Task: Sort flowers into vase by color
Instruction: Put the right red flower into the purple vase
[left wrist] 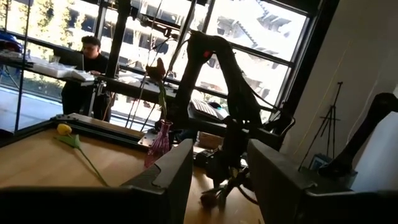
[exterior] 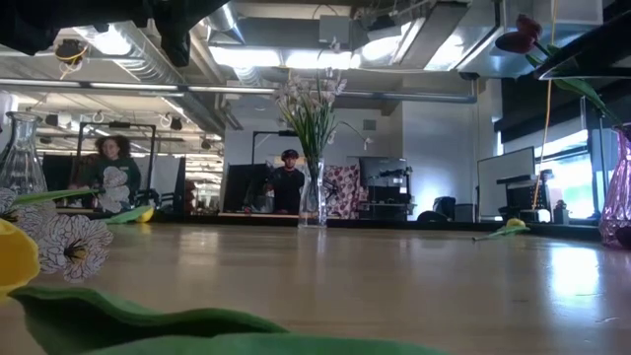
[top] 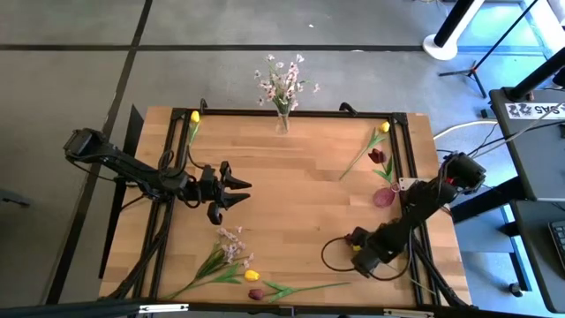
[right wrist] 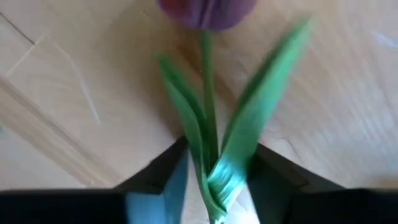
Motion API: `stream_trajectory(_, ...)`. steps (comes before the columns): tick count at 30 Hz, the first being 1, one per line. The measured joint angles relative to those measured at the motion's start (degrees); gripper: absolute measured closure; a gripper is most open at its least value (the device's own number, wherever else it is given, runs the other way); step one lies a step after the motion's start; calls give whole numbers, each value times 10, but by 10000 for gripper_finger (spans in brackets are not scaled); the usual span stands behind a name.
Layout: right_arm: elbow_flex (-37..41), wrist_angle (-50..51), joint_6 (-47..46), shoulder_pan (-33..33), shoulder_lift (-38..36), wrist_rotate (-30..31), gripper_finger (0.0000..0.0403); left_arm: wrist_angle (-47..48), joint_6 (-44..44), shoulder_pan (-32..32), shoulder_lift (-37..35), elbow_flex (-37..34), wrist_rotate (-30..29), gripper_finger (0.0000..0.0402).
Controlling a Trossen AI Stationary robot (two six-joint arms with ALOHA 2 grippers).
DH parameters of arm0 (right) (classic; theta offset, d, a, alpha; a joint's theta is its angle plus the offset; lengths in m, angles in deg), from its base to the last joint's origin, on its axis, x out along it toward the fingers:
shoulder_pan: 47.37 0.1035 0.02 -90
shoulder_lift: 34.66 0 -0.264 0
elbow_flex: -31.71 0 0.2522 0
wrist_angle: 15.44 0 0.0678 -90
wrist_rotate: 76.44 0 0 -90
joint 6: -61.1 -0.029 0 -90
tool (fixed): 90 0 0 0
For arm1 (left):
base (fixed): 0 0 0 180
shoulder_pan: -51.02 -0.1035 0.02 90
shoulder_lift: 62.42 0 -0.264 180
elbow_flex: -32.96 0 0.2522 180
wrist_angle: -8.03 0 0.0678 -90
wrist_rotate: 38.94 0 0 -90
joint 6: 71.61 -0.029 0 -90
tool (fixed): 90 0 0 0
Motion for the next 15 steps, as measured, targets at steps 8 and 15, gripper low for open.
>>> stream_trajectory(8, -122, -21, 52, 30, -55, 260, 383, 3, 0, 0, 0, 0, 0, 253)
stream_trajectory(15, -102, -192, 367, 32, -243, 462, 393, 3, 0, 0, 0, 0, 0, 253)
